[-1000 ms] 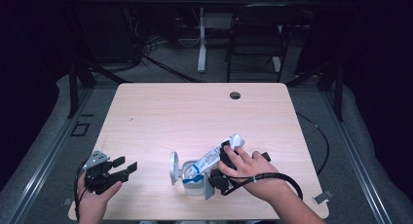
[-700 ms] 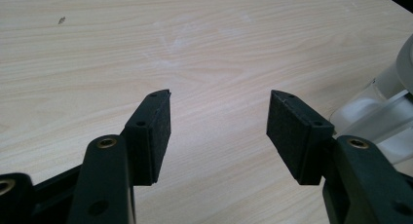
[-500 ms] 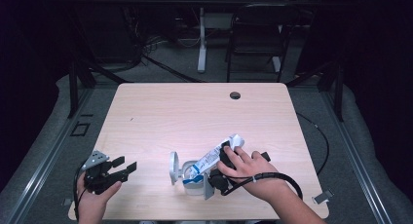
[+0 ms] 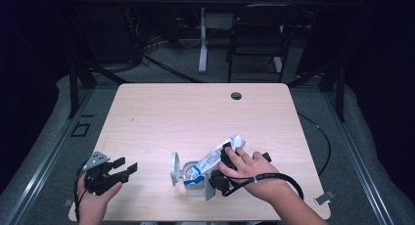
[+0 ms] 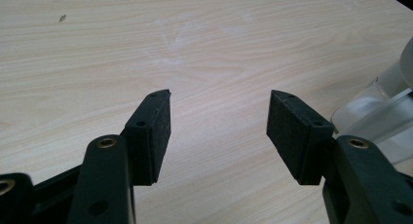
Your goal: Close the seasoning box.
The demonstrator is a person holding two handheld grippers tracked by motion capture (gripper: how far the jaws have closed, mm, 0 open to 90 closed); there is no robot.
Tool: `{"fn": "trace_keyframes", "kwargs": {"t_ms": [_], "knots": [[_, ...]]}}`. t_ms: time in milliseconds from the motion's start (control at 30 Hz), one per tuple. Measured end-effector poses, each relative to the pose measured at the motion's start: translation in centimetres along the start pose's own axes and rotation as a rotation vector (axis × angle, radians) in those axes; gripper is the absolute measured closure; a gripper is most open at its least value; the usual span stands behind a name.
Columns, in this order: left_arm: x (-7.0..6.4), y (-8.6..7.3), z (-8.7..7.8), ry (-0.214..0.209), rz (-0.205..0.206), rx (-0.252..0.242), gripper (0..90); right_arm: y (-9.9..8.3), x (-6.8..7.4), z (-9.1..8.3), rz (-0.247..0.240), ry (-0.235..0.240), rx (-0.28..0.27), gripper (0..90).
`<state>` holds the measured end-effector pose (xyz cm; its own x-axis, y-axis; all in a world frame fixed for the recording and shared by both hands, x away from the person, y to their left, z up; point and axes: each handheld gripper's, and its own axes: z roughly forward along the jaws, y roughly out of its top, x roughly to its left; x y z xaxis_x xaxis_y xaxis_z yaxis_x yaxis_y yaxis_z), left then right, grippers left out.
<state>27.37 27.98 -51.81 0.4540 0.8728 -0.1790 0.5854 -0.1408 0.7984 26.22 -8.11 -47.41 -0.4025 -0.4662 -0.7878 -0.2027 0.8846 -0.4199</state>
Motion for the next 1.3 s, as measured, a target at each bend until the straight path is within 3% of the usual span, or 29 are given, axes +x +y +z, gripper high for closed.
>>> {"fn": "trace_keyframes", "kwargs": {"t_ms": [400, 567, 833, 1300], "knots": [[0.01, -0.01, 0.00, 0.000, 0.000, 0.000, 42.5, -0.06, 0.08, 0.03, 0.001, 0.001, -0.021, 62.0], [0.01, 0.01, 0.00, -0.002, 0.001, 0.004, 42.5, 0.08, -0.07, -0.29, -0.023, 0.002, 0.011, 66.0], [0.02, -0.02, 0.05, -0.003, -0.001, 0.002, 42.5, 0.04, 0.01, -0.27, -0.006, 0.006, -0.009, 74.3], [0.11, -0.07, 0.10, 0.000, -0.003, 0.004, 42.5, 0.37, 0.15, -0.60, 0.012, 0.005, 0.020, 83.9]]}}
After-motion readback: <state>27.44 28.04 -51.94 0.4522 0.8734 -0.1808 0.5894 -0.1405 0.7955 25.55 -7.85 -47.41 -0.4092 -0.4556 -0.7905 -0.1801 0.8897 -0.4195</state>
